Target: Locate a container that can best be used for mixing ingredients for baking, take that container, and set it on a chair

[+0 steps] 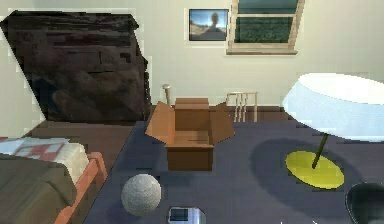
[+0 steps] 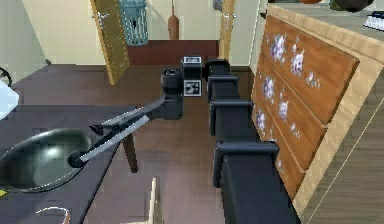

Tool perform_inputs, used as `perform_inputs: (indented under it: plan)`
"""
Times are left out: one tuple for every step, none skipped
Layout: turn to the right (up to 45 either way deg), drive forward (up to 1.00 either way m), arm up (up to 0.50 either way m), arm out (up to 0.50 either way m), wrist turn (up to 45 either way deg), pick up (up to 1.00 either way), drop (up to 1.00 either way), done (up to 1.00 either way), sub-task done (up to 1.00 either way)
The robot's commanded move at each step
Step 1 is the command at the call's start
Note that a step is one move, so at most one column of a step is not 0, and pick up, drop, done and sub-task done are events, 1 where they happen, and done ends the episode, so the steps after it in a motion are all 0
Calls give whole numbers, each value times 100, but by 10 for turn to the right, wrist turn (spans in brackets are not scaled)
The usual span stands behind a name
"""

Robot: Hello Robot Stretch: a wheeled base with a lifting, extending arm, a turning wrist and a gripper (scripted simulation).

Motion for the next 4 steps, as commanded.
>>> perform_inputs:
  plan:
    - [0,0,-50,0,0,0,0,0,0]
    - [0,0,0,0,0,0,100,0,0]
    - [0,0,0,-10,0,0,0,0,0]
    - [0,0,0,0,0,0,0,100,0]
